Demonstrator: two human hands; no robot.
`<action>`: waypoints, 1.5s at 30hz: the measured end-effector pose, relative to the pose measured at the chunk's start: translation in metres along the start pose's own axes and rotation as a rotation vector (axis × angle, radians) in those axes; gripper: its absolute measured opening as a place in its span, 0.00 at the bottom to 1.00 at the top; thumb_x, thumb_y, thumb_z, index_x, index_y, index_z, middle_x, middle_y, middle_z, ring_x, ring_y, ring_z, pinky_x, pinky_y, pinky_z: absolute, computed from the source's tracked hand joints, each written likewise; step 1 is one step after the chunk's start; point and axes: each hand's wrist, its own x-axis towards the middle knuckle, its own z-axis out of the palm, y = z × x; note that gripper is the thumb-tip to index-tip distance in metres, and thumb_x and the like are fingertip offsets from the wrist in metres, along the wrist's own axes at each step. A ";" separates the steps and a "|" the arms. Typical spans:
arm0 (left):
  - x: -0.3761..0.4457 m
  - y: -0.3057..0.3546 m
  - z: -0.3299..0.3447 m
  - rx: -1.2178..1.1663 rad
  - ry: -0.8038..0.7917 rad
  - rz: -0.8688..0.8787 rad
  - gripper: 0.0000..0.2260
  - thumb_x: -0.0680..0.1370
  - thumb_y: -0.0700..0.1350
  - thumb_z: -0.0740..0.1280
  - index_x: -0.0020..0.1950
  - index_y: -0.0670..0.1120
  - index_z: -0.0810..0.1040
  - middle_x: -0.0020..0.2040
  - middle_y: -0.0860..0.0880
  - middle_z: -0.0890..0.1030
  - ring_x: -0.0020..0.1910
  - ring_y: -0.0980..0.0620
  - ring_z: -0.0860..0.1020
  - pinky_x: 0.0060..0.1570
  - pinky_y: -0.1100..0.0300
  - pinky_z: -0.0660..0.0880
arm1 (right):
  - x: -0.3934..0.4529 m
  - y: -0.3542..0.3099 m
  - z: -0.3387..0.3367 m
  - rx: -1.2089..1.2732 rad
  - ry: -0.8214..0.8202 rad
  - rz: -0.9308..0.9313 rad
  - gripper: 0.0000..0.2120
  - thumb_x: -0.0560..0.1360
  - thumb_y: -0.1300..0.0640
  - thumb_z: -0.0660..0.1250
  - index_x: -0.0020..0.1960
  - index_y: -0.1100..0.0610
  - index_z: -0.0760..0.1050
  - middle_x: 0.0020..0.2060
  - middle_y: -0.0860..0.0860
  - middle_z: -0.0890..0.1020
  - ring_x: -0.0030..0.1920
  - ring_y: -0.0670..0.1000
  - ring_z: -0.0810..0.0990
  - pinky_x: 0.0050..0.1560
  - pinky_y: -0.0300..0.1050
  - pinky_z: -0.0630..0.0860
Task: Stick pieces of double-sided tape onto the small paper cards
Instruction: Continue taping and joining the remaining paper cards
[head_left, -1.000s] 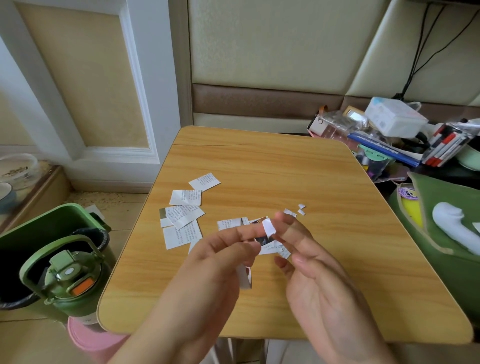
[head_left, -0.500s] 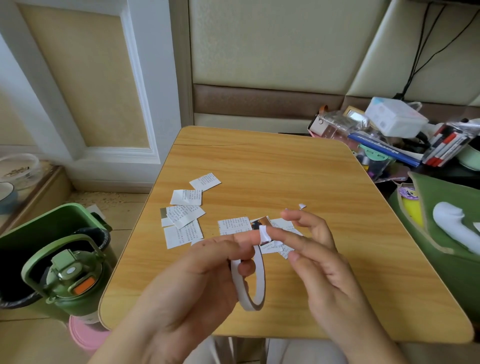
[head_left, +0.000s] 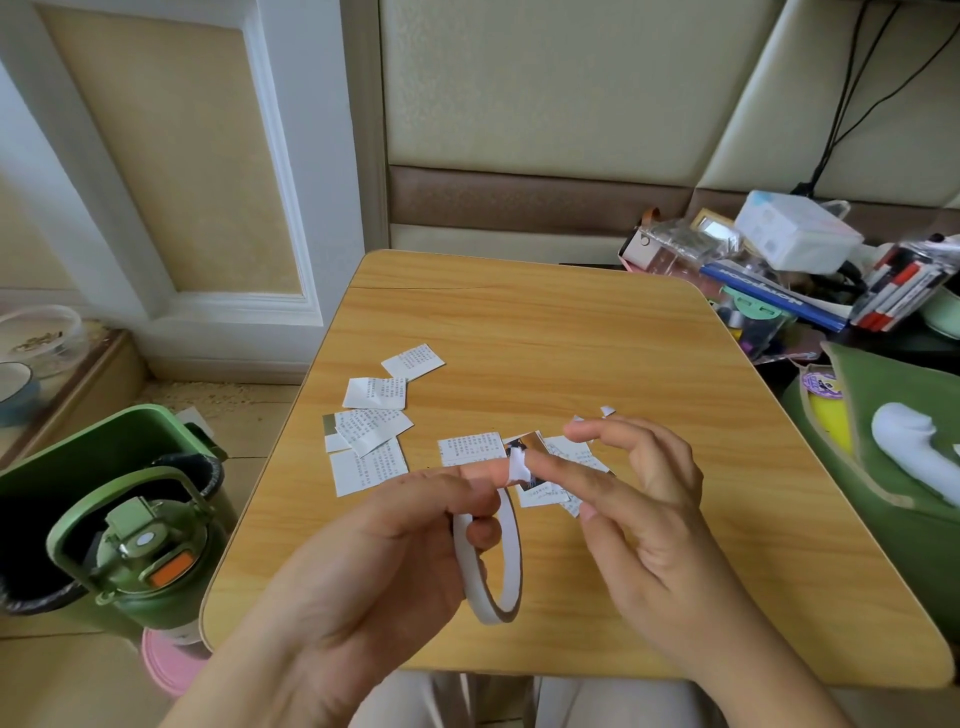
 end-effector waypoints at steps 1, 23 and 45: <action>0.001 0.000 0.000 -0.006 0.004 -0.002 0.17 0.54 0.43 0.71 0.40 0.39 0.85 0.32 0.50 0.75 0.29 0.55 0.69 0.34 0.61 0.64 | 0.000 0.002 0.000 -0.023 -0.003 -0.008 0.27 0.75 0.61 0.54 0.66 0.34 0.69 0.64 0.41 0.68 0.68 0.52 0.63 0.68 0.58 0.60; -0.002 -0.003 0.011 0.301 0.051 0.367 0.22 0.59 0.49 0.67 0.50 0.49 0.86 0.34 0.53 0.71 0.37 0.57 0.69 0.47 0.56 0.62 | 0.021 -0.055 -0.019 -0.039 0.346 0.030 0.01 0.71 0.60 0.71 0.42 0.56 0.81 0.39 0.46 0.76 0.41 0.37 0.72 0.47 0.26 0.66; -0.009 -0.005 0.021 0.730 0.104 0.554 0.19 0.60 0.54 0.62 0.48 0.67 0.82 0.32 0.58 0.67 0.36 0.63 0.68 0.41 0.70 0.67 | 0.026 -0.066 -0.022 0.187 0.259 0.289 0.05 0.65 0.55 0.70 0.33 0.46 0.79 0.34 0.44 0.77 0.36 0.40 0.73 0.36 0.24 0.65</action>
